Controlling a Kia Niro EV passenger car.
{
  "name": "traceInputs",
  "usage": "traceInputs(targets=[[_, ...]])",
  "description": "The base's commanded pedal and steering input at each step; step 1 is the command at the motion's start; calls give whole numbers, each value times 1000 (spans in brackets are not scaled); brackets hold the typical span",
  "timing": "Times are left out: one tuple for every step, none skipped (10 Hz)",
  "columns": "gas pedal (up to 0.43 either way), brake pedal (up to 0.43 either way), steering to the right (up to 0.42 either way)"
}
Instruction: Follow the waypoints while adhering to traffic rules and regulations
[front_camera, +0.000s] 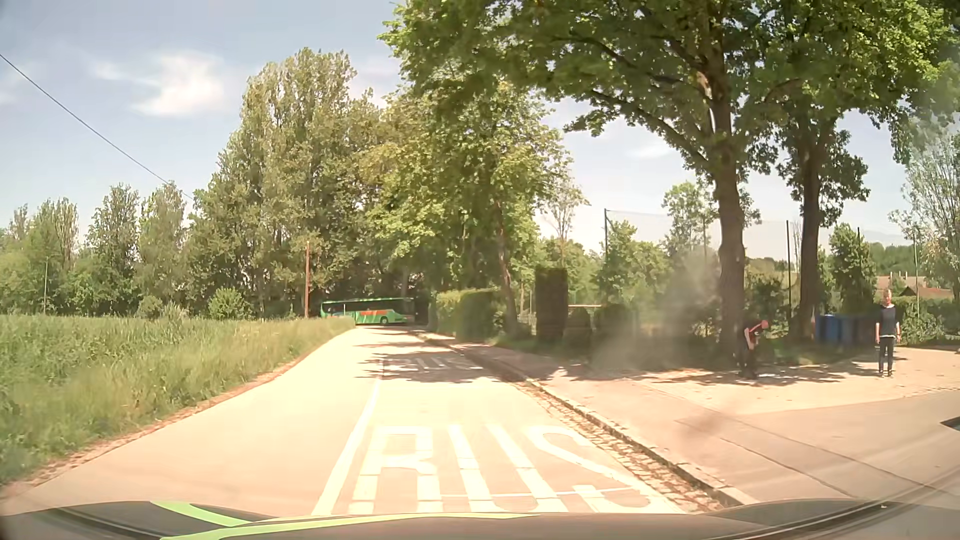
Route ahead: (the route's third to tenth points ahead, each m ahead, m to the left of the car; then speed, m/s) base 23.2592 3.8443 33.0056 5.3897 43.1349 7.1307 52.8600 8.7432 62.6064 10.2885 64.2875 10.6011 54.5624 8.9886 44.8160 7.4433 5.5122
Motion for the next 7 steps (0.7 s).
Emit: traceInputs(targets=[[0,213,10],[0,213,14],[0,213,21],[0,220,28],[0,220,30],[0,226,30],[0,226,25]])
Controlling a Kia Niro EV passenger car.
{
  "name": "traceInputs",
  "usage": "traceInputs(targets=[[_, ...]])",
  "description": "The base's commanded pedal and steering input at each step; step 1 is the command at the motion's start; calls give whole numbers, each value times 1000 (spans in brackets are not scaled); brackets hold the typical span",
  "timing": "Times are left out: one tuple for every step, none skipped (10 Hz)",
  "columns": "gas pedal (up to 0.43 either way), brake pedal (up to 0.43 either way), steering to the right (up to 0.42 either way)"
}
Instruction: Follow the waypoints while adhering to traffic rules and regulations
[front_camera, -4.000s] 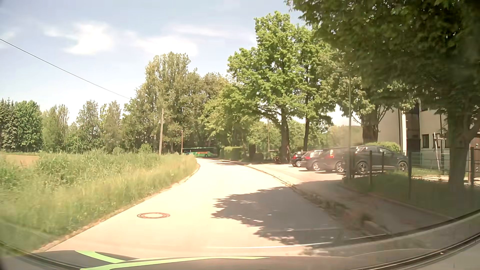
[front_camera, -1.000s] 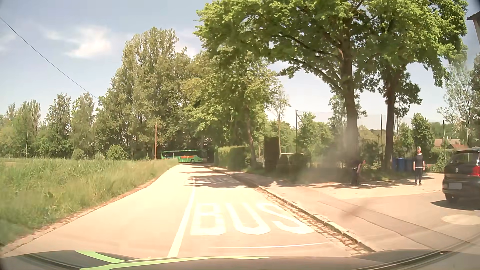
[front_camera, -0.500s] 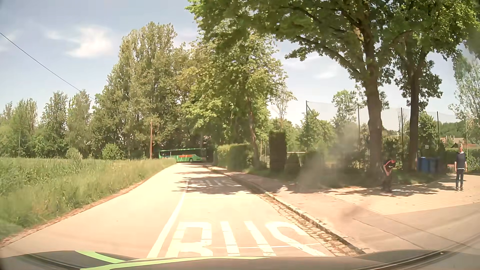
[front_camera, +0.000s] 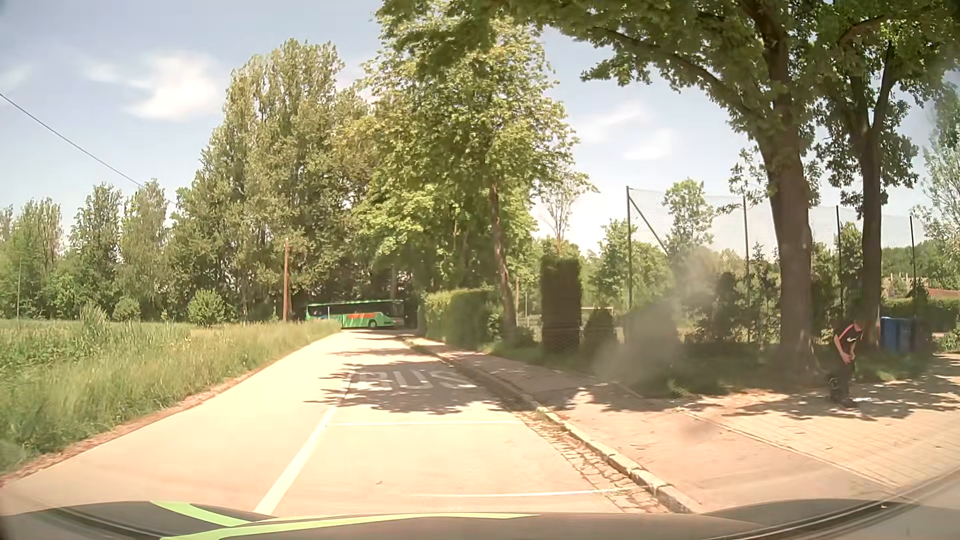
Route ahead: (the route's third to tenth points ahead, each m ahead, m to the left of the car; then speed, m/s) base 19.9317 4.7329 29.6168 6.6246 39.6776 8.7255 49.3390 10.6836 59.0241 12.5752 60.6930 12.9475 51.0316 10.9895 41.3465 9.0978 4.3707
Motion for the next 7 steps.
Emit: traceInputs(targets=[[0,232,14],[0,226,0],[0,226,-11],[0,226,-19],[0,226,-25],[0,226,-34],[0,220,-45]])
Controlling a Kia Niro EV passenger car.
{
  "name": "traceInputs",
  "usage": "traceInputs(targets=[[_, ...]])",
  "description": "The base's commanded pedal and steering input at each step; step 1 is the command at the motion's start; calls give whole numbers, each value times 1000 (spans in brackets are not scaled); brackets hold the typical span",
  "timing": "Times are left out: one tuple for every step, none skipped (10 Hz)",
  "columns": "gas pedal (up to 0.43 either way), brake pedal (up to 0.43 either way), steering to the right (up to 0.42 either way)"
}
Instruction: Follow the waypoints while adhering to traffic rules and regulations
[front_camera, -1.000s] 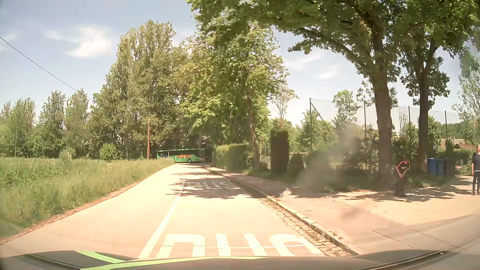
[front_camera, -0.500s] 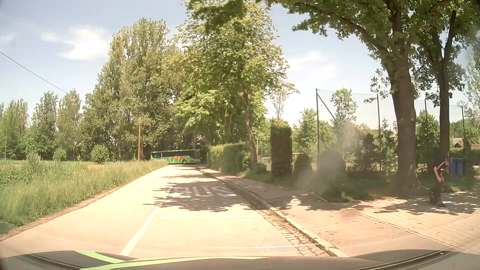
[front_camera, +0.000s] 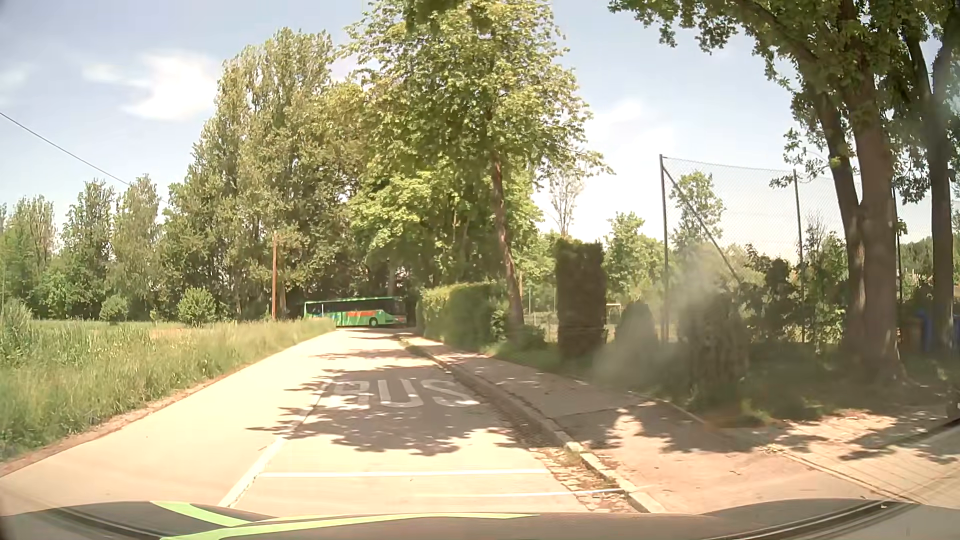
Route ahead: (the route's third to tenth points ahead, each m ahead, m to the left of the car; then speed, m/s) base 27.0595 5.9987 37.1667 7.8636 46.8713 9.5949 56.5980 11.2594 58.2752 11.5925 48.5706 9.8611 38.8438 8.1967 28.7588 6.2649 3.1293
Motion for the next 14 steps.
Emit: traceInputs(targets=[[0,226,-59],[0,226,-72],[0,226,-84],[0,226,-94],[0,226,-102],[0,232,-105],[0,226,-109],[0,232,-113],[0,232,-117],[0,232,-125],[0,232,-130],[0,232,-129],[0,232,-125],[0,232,-114]])
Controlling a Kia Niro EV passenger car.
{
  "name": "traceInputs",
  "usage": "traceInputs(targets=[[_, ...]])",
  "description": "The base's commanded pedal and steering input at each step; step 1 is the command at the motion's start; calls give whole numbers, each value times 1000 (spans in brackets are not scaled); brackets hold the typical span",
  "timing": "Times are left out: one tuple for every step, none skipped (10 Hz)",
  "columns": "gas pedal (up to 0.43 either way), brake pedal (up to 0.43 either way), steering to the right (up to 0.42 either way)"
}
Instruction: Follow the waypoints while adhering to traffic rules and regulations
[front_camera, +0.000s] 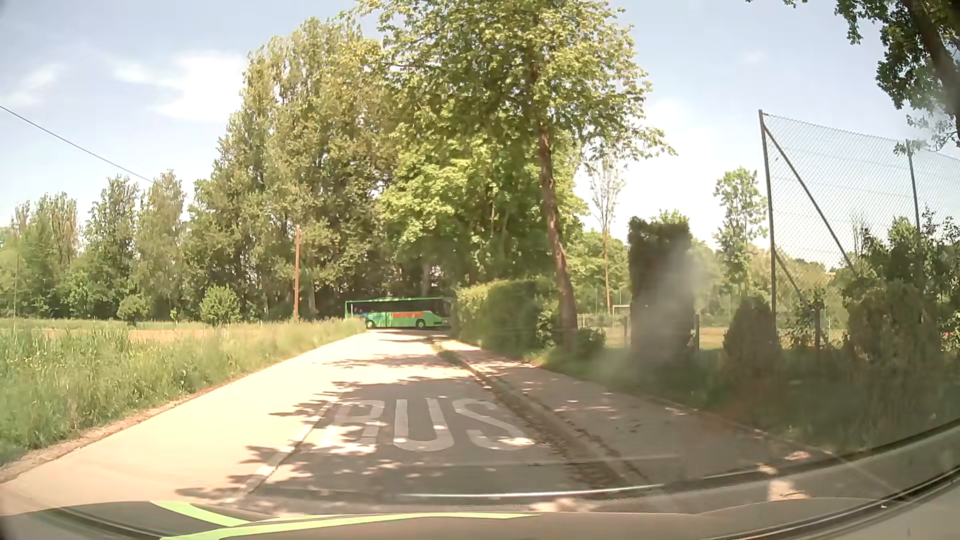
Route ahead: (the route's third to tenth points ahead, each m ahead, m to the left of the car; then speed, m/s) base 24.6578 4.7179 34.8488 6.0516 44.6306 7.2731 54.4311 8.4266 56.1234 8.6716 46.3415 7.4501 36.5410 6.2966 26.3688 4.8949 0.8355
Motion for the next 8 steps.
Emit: traceInputs(targets=[[0,238,-101],[0,232,-92],[0,232,-90],[0,232,-89],[0,232,-89],[0,232,-89],[0,226,-89],[0,226,-89]])
